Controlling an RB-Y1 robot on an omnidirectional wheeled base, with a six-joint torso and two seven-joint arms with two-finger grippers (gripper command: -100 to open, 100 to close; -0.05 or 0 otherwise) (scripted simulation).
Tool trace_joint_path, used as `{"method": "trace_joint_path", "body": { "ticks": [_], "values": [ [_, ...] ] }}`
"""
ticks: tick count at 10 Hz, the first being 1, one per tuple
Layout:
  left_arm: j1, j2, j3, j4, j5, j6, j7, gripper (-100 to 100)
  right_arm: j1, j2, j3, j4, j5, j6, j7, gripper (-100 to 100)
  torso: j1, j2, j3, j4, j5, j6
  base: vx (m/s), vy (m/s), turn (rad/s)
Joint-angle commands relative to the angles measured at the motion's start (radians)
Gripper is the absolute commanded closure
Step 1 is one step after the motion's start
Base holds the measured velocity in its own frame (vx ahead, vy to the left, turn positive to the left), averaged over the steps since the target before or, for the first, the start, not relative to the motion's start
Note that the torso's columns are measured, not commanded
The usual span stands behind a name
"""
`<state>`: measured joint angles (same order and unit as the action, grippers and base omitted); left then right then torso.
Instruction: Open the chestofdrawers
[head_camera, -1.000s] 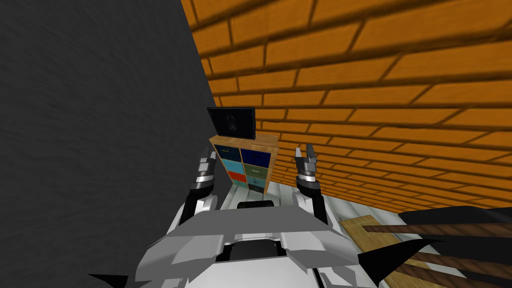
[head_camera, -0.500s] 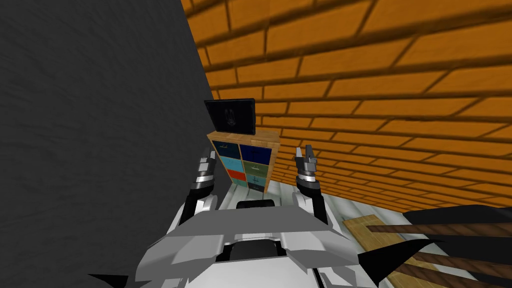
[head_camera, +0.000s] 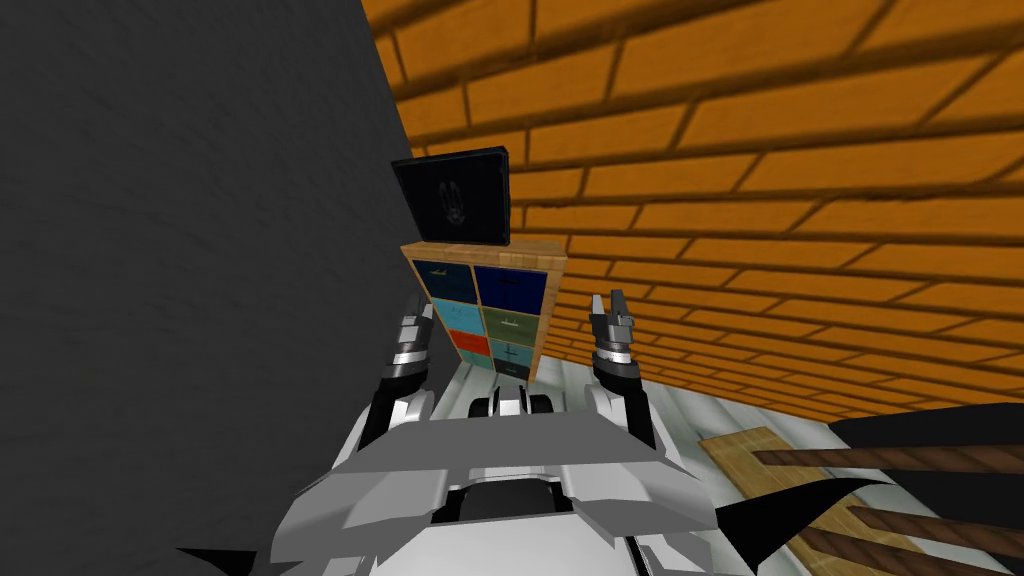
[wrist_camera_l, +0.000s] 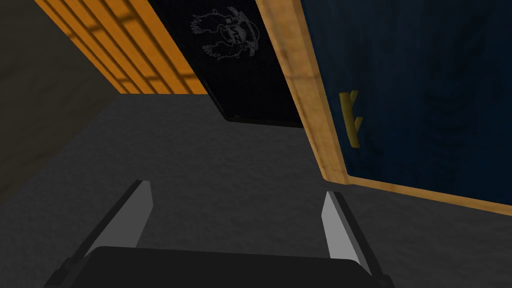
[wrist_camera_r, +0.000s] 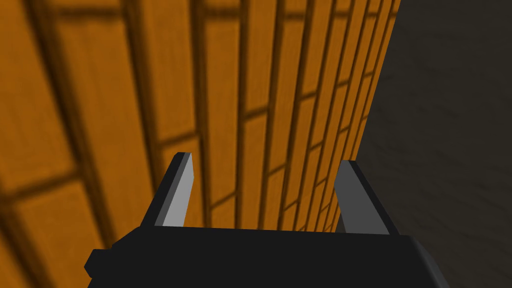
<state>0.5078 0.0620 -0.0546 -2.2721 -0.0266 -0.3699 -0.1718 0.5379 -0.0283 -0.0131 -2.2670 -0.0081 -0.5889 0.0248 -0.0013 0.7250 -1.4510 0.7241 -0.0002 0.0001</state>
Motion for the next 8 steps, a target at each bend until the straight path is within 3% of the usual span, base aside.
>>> {"method": "trace_joint_path", "body": {
  "ticks": [1,8],
  "values": [
    [-0.012,0.045,-0.006,0.057,-0.005,-0.012,-0.001,-100,0.0,0.0,0.0,0.0,0.0,0.0,0.0,0,-0.001,0.01,-0.019,0.01,0.0,0.0,0.0,-0.072,-0.028],
    [-0.052,0.059,-0.021,0.229,-0.02,-0.042,-0.003,-100,0.0,0.0,0.0,0.0,0.0,0.0,0.0,0,0.001,0.013,-0.025,0.014,0.0,0.0,0.005,-0.083,-0.027]
  ]
}}
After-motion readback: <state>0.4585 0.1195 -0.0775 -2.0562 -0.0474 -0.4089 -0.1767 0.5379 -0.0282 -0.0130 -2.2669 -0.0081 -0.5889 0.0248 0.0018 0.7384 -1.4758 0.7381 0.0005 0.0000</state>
